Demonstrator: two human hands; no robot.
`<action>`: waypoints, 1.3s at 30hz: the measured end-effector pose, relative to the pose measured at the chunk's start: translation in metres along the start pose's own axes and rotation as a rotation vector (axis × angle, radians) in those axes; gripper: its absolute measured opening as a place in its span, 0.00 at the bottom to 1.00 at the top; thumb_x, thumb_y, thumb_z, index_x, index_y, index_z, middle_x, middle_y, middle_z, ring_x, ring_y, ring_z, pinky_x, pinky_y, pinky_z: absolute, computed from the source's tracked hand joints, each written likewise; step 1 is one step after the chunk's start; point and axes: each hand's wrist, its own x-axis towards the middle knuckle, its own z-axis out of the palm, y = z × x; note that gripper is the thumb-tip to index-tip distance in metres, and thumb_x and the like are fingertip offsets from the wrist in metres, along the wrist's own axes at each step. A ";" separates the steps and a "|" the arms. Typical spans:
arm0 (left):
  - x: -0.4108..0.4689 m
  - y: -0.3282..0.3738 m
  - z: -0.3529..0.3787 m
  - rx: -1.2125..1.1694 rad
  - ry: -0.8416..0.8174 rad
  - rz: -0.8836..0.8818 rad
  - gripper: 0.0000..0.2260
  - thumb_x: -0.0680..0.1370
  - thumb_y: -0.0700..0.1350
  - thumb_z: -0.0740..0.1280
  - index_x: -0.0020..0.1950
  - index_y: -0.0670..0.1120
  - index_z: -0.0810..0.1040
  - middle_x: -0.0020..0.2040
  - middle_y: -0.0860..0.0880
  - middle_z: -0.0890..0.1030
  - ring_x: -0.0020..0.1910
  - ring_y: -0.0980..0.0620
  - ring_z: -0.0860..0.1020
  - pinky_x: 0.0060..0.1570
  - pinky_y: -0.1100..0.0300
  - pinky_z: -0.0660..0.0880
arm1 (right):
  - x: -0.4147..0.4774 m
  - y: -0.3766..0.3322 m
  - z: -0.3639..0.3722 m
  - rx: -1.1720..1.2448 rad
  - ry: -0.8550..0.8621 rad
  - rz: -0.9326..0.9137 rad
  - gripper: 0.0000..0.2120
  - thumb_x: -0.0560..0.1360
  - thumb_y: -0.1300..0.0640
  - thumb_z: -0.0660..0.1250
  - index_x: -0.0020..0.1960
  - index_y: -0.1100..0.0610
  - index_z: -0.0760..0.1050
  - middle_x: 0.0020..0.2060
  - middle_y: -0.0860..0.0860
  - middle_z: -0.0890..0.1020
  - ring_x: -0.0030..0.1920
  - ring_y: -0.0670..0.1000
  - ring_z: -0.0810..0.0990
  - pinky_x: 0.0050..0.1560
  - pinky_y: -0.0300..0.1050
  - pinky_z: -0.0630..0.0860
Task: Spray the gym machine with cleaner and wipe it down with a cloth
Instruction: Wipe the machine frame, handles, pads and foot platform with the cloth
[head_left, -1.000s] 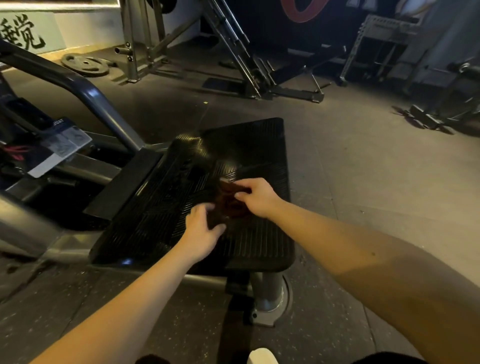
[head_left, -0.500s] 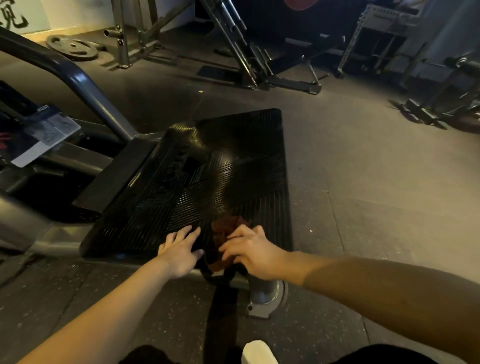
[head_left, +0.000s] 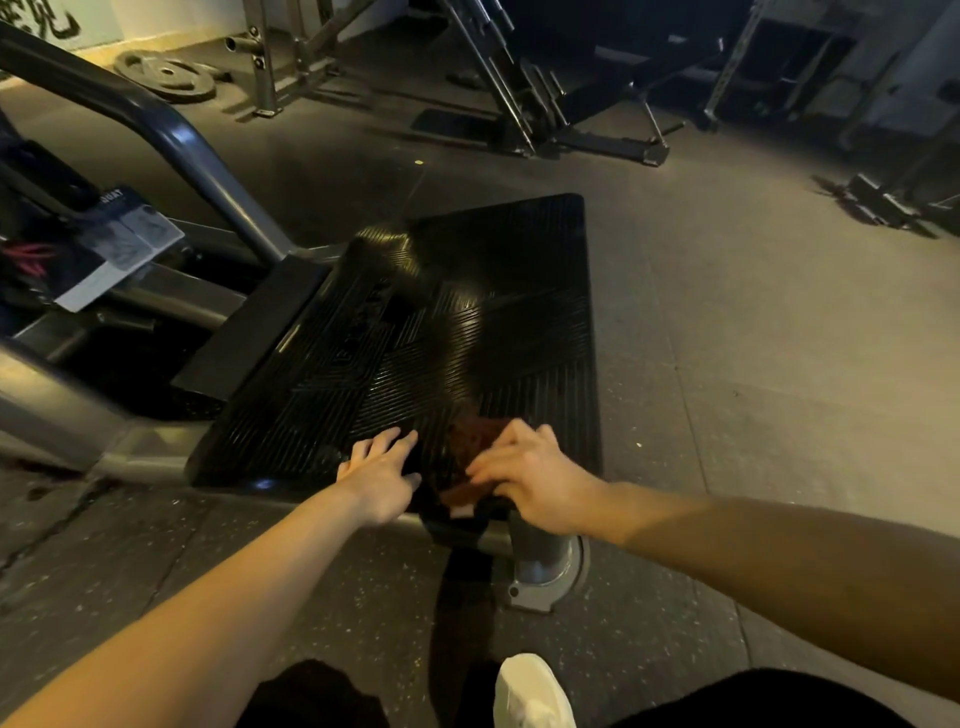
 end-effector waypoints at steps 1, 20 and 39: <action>0.000 0.001 -0.001 -0.014 0.009 0.002 0.29 0.86 0.52 0.59 0.85 0.55 0.51 0.84 0.53 0.48 0.82 0.45 0.46 0.78 0.43 0.49 | -0.007 0.000 -0.005 0.014 -0.047 -0.053 0.14 0.82 0.59 0.66 0.65 0.49 0.82 0.66 0.41 0.79 0.62 0.48 0.68 0.61 0.50 0.61; 0.003 0.057 0.008 -0.034 0.099 0.117 0.31 0.84 0.58 0.61 0.84 0.51 0.55 0.84 0.49 0.52 0.82 0.43 0.48 0.79 0.42 0.52 | -0.046 0.031 -0.041 -0.062 -0.062 -0.003 0.17 0.80 0.62 0.67 0.65 0.48 0.82 0.66 0.40 0.80 0.62 0.47 0.70 0.62 0.46 0.63; -0.044 0.095 -0.037 0.054 -0.152 -0.134 0.31 0.83 0.54 0.66 0.83 0.51 0.58 0.82 0.48 0.60 0.81 0.42 0.56 0.76 0.43 0.60 | -0.054 -0.030 -0.078 0.333 -0.320 0.502 0.14 0.83 0.58 0.65 0.66 0.50 0.81 0.63 0.49 0.75 0.70 0.51 0.68 0.73 0.53 0.61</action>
